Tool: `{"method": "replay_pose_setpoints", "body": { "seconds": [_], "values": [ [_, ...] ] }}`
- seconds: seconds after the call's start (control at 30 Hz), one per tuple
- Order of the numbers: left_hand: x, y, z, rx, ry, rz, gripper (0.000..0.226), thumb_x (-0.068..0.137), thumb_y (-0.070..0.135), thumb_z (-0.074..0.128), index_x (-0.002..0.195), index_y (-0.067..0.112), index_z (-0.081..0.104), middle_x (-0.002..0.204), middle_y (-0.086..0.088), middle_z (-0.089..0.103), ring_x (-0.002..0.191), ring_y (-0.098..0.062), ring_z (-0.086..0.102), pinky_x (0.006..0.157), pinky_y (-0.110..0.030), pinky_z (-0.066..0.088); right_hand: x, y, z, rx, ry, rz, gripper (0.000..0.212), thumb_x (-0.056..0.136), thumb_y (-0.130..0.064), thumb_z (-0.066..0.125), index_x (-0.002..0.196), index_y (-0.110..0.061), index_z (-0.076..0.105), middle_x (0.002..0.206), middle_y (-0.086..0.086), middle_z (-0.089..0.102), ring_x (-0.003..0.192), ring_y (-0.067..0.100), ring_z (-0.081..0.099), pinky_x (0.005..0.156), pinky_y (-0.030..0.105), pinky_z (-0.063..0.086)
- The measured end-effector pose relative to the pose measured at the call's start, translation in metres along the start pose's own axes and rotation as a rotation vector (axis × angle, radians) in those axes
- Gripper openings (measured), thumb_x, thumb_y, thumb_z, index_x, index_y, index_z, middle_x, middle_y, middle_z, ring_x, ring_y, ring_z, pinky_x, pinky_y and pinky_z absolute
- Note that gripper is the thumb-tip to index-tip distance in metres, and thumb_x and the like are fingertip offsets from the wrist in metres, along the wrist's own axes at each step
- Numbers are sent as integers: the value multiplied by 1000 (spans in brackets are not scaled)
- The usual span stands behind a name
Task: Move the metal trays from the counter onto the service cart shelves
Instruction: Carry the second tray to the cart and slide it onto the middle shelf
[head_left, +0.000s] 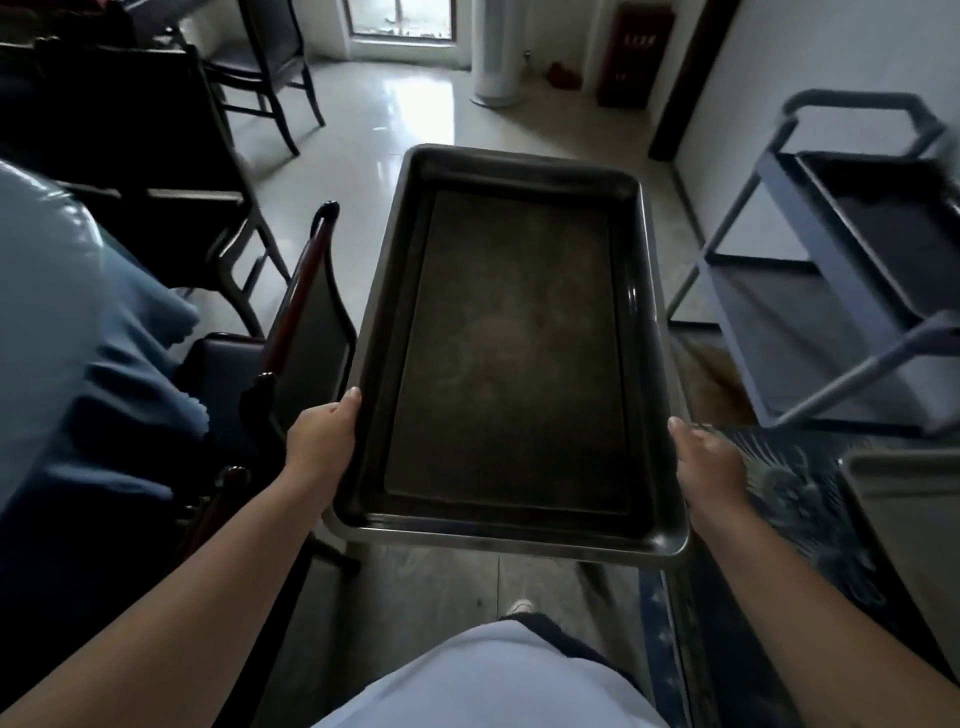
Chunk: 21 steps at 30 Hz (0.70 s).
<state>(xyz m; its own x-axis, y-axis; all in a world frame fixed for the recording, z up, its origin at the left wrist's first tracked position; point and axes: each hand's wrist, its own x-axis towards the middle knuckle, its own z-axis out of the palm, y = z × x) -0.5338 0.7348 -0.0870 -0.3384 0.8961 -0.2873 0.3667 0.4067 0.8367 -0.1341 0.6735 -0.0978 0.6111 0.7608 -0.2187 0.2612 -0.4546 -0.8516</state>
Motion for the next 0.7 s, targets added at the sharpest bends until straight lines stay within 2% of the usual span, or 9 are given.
{"method": "replay_pose_setpoints", "body": {
  "seconds": [0.03, 0.13, 0.23, 0.37, 0.47, 0.6, 0.7],
  "values": [
    [5, 1, 3, -7, 6, -5, 63, 97, 50, 50, 74, -5, 68, 67, -8, 63, 66, -22, 59, 61, -35, 44, 11, -3, 4, -6, -18, -2, 60, 94, -39, 57, 87, 20, 56, 67, 25, 48, 65, 24, 49, 61, 34, 38],
    [20, 8, 16, -6, 3, -23, 61, 97, 52, 49, 73, 0, 71, 70, -9, 68, 69, -23, 63, 64, -35, 46, 46, -12, 12, -27, -70, 0, 58, 95, -39, 55, 82, 18, 57, 69, 18, 53, 66, 27, 52, 63, 35, 41],
    [35, 20, 37, -13, 19, -28, 60, 99, 50, 48, 75, 0, 71, 72, -10, 68, 69, -23, 64, 61, -34, 44, 81, -19, 17, -49, -97, 2, 58, 95, -41, 55, 76, 14, 59, 69, 18, 55, 66, 29, 55, 65, 38, 44],
    [56, 40, 67, 16, 36, -43, 59, 100, 48, 49, 73, 0, 71, 72, -12, 69, 69, -23, 63, 58, -32, 41, 125, -26, 17, -31, -117, 38, 56, 95, -41, 56, 79, 13, 61, 70, 17, 57, 67, 28, 56, 67, 37, 46],
    [75, 53, 89, 9, 16, -52, 57, 100, 47, 49, 72, 4, 72, 75, -13, 70, 72, -25, 65, 58, -32, 41, 155, -27, 16, -36, -115, 52, 58, 95, -42, 55, 73, 12, 58, 67, 15, 52, 64, 27, 52, 64, 36, 42],
    [116, 72, 118, 16, -6, -59, 52, 100, 46, 51, 70, 9, 72, 75, -9, 69, 72, -22, 63, 57, -31, 40, 190, -29, 22, -27, -89, 91, 61, 94, -44, 55, 79, 15, 57, 67, 14, 53, 64, 27, 53, 64, 37, 44],
    [157, 89, 141, 51, -44, -48, 51, 99, 46, 52, 68, 11, 71, 73, -9, 68, 70, -23, 62, 57, -31, 40, 219, -31, 33, 2, -48, 140, 55, 94, -43, 56, 72, 8, 58, 66, 13, 52, 63, 26, 52, 64, 37, 43]
  ]
}}
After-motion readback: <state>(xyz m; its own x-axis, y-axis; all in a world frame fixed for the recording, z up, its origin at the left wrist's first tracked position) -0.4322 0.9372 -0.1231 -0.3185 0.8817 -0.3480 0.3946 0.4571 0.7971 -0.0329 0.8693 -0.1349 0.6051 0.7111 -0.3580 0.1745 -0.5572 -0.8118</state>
